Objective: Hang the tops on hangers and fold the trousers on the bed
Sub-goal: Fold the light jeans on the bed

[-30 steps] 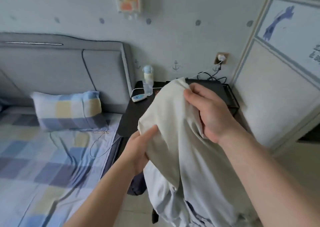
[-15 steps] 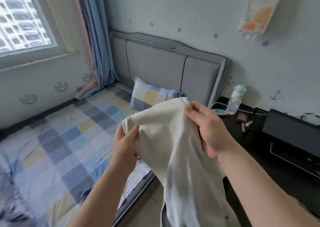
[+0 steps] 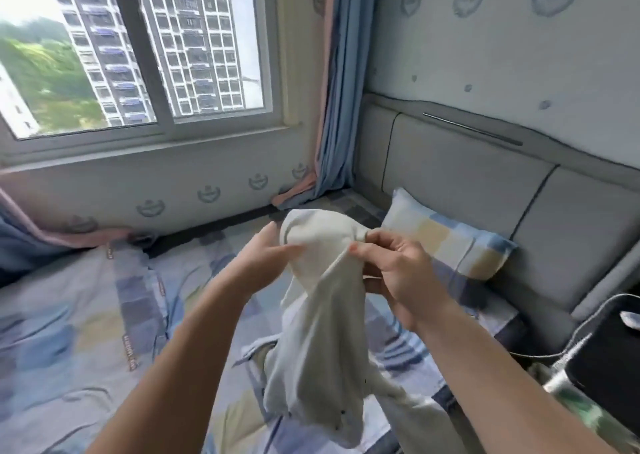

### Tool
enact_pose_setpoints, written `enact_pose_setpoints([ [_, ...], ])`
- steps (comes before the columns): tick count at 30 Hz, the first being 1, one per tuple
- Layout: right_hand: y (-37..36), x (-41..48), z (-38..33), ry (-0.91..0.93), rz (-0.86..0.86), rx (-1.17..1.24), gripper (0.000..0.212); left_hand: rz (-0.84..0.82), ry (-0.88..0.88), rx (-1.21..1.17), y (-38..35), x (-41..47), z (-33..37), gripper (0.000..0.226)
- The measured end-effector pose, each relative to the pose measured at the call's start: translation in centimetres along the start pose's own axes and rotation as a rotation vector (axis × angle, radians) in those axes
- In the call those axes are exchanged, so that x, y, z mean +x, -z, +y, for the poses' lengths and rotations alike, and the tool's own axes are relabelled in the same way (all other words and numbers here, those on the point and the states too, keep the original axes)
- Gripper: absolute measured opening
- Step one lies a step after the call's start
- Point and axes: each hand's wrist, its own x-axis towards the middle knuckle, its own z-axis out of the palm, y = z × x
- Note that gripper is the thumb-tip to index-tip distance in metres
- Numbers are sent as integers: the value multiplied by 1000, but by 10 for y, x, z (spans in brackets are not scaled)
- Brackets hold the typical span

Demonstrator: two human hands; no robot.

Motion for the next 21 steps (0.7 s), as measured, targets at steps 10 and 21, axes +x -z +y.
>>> enact_pose_setpoints([
  [10,-151,62,81,-251,-179,-28,9,353,-94,-185,32,-42,-144,39],
  [21,-153,80,166,-125,-543,-836,24,428,-23,-483,83,-37,-137,30],
])
